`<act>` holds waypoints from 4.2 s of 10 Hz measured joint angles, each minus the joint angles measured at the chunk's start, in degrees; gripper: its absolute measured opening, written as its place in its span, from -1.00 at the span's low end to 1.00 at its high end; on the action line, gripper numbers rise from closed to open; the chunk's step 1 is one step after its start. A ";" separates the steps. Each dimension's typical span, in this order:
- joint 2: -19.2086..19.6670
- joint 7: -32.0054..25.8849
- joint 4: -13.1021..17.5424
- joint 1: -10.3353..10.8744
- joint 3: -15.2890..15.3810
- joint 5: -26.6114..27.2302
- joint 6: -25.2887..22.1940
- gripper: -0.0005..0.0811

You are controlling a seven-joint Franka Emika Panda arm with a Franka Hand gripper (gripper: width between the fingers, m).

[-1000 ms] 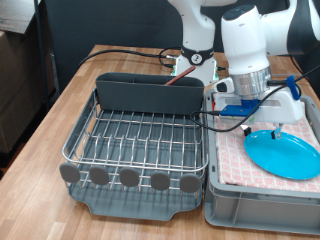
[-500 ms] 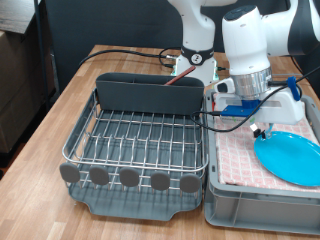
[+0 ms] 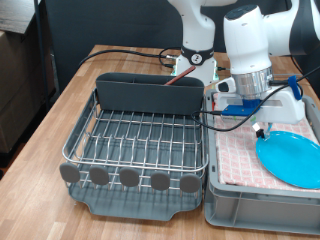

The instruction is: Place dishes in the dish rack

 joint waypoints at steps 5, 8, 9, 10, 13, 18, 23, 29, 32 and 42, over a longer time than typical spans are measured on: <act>-1.84 17.89 -0.11 5.68 -8.78 -22.67 -2.87 -0.94; -4.14 23.77 -0.02 6.34 -11.65 -32.29 -6.98 -0.94; -4.95 26.69 0.00 6.57 -12.67 -36.58 -8.35 -0.94; -5.89 29.03 0.01 6.64 -13.37 -40.04 -9.89 -0.94; -9.24 34.00 0.33 6.63 -14.42 -48.40 -15.77 -0.94; -14.93 37.92 3.48 6.65 -13.59 -57.91 -28.22 -0.94; -16.84 38.26 8.04 6.66 -12.18 -58.77 -35.04 -0.94; -18.13 38.31 9.39 5.59 -13.28 -66.73 -42.10 -0.94; -19.82 33.31 11.98 3.67 -15.21 -75.44 -51.11 -0.94; -21.25 18.38 13.56 -0.64 -21.26 -89.26 -52.14 -0.95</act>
